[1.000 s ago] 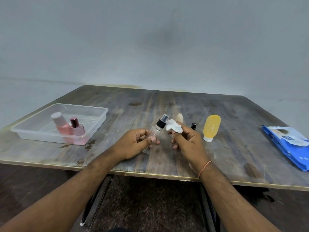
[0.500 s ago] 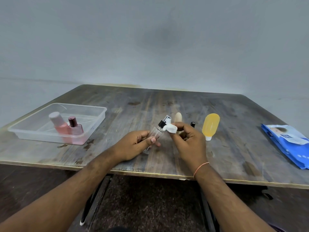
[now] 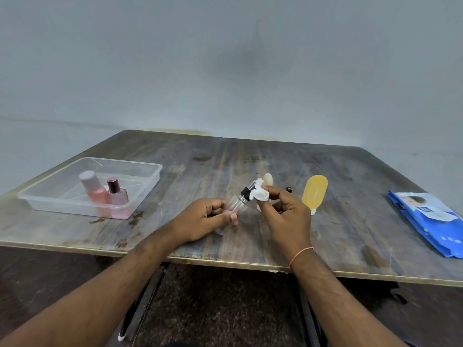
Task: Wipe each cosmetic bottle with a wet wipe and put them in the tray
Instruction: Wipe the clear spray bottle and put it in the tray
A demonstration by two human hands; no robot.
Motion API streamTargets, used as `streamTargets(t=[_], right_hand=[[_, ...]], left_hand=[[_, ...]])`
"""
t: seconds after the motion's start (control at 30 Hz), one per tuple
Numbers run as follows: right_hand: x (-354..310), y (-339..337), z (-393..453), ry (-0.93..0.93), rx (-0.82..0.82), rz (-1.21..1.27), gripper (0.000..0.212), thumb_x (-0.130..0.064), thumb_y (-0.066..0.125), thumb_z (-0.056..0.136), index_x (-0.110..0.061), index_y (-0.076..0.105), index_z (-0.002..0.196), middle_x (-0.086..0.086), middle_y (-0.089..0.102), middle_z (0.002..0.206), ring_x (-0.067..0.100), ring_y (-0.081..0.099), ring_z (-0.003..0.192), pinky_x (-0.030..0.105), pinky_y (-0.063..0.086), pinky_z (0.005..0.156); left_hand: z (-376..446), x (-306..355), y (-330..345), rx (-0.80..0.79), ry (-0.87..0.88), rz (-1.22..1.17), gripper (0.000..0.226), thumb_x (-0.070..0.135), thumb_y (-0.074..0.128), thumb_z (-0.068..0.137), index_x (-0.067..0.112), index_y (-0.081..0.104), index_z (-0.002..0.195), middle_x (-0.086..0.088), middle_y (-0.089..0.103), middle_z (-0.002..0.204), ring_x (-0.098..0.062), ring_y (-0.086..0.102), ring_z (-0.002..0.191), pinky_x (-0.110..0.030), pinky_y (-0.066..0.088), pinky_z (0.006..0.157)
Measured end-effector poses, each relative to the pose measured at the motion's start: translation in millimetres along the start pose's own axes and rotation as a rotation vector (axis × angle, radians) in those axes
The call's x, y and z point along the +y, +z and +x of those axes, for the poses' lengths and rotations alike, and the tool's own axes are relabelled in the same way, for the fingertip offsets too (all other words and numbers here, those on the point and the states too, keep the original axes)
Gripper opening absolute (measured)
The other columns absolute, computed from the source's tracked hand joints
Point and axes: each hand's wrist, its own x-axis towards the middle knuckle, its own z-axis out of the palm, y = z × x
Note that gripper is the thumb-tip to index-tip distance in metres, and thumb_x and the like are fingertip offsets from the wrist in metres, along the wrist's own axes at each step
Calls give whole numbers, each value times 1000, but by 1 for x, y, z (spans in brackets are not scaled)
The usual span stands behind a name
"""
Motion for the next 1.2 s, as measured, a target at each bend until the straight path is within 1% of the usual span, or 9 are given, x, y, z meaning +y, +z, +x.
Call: streamTargets(t=[0.1,0.17,0.23,0.43,0.53,0.73,0.87,1.07,1.2], right_hand=[[7,-1,3,39,8,-40,12,-32,82,95,-39,81,104,-4,71,70,38,63,66,39,48,58],[9,-1,3,19,-19,-57,11,-29,83,94,-34,83,104,-14,65,64,21,51,55,30,40,54],[9,0,1,-9,-54,-70,9,-25,84,93,-29,85,101,-20,59,59,8,41,54,19,36,56],[6,-1,2,45,-27,-116,7,-31,81,95,-32,84,101,-22,50,50,6,37,49,14,32,52],[5,-2,3,48,-38,-132,7,-34,80,95,-34,84,101,-24,56,54,6,42,49,13,34,52],[9,-2,3,48,-105,-126,14,-33,83,92,-36,84,106,-20,67,63,8,61,60,19,46,63],[9,-3,3,39,-116,-107,16,-38,82,92,-37,84,108,-18,78,81,8,63,63,21,49,65],[9,-3,4,40,-103,-106,15,-38,83,92,-38,84,106,-17,77,80,7,63,62,22,50,64],[14,1,1,37,-169,-131,12,-41,83,90,-38,84,102,-15,80,94,10,61,62,46,61,67]], left_hand=[[1,-2,0,49,-30,-16,13,35,81,96,25,77,103,-12,79,90,-14,74,83,-34,64,73],[1,-2,1,100,-36,23,24,39,88,88,24,74,101,-18,74,87,-14,69,73,-33,62,66],[0,-2,2,149,-14,93,32,36,93,84,21,69,100,-4,75,84,-8,66,70,-25,54,63],[-1,-9,0,232,25,247,52,60,95,68,35,59,98,5,71,91,-23,66,79,-35,52,69],[-3,-9,-2,274,37,304,53,56,96,70,38,57,101,13,68,95,-5,60,78,-26,48,71],[-5,-10,-2,389,60,358,54,41,97,75,38,61,115,17,66,109,-1,62,95,-14,46,77],[-3,-9,-2,358,66,433,49,48,92,79,30,73,121,15,65,106,-3,64,93,-28,55,79],[-8,-2,2,325,81,422,49,54,86,84,35,72,126,21,78,105,2,73,95,-32,62,85],[-10,2,1,277,82,348,59,62,78,87,32,69,137,23,75,122,3,71,110,-35,61,96]])
